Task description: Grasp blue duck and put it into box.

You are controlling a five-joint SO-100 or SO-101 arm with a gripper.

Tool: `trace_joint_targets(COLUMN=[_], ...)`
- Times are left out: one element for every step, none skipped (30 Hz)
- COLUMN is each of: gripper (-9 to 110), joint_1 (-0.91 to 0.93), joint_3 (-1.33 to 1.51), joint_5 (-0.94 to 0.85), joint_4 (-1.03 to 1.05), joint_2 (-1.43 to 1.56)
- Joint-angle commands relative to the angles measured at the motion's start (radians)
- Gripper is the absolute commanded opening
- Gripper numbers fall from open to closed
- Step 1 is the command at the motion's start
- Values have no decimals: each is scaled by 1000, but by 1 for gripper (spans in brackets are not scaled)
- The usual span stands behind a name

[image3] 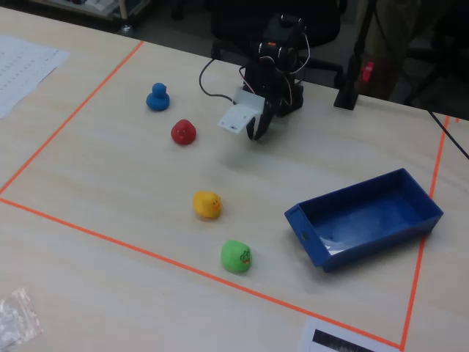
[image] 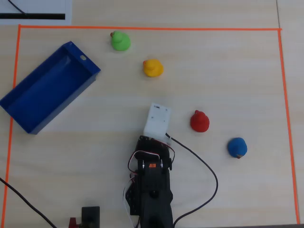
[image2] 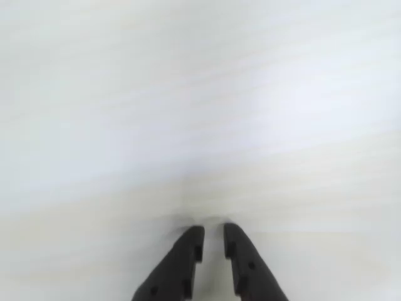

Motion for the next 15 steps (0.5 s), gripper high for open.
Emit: trace_joint_targets(gripper=[8, 8, 10, 12, 14, 16, 19, 22, 25, 27, 29, 29, 30, 30, 31], joint_1=[155, 201, 245, 284, 321, 357, 391, 423, 459, 492, 532, 574, 617, 660, 701], joint_3=[-345, -453, -552, -640, -723, -799, -870, -936, -1003, -1068, -1132, -1187, -1233, -1266, -1293], joint_5=[-11, -9, -8, -8, -8, -11, -17, -23, -35, -46, -61, -77, -92, -107, -127], joint_4=[-61, -61, -61, -67, -77, -83, -87, -86, -77, -75, -75, -84, -109, -147, -179], joint_2=[-299, -380, -448, -506, -557, -601, -643, -678, -719, -761, -805, -847, -887, -923, -957])
